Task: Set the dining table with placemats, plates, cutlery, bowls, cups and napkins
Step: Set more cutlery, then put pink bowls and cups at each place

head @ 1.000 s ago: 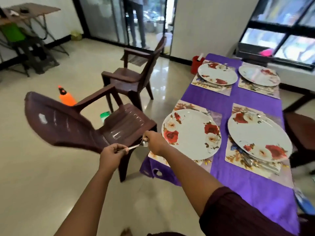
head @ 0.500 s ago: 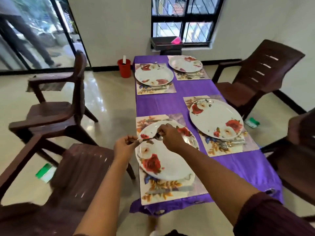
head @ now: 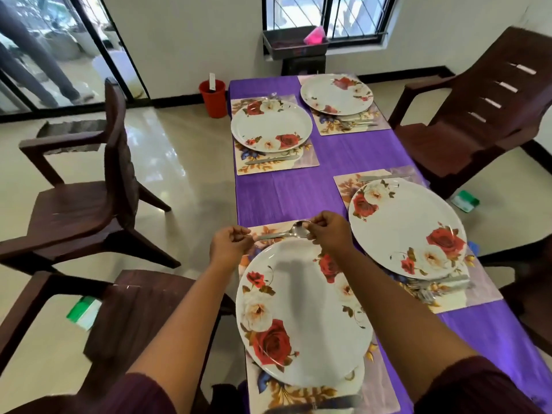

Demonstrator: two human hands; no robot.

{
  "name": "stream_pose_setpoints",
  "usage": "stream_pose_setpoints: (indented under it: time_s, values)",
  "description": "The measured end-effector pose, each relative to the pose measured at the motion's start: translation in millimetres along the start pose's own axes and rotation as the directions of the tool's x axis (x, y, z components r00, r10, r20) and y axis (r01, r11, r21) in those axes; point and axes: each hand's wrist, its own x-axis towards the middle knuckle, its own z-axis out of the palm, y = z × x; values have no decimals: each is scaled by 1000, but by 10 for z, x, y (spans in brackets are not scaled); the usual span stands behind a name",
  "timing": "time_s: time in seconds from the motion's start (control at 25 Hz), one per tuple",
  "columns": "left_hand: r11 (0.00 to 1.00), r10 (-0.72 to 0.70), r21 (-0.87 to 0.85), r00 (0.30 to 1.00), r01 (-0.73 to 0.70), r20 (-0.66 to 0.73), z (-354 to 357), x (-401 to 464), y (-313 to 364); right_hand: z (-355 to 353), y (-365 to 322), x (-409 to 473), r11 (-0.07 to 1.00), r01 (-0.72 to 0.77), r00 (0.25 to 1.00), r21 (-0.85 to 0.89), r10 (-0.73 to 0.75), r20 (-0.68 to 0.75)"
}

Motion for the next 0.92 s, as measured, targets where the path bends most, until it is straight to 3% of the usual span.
stream_pose_setpoints:
  time_s: [0.44,0.92]
  values:
    - [977,-130,154,985,147,-117,455,888,-151,272,495,813,978,-166,986,-125,161,-45]
    - [959,-162,214,980,183,-114,512,978,-265,264,580,935,962,-133,990,-240,141,13]
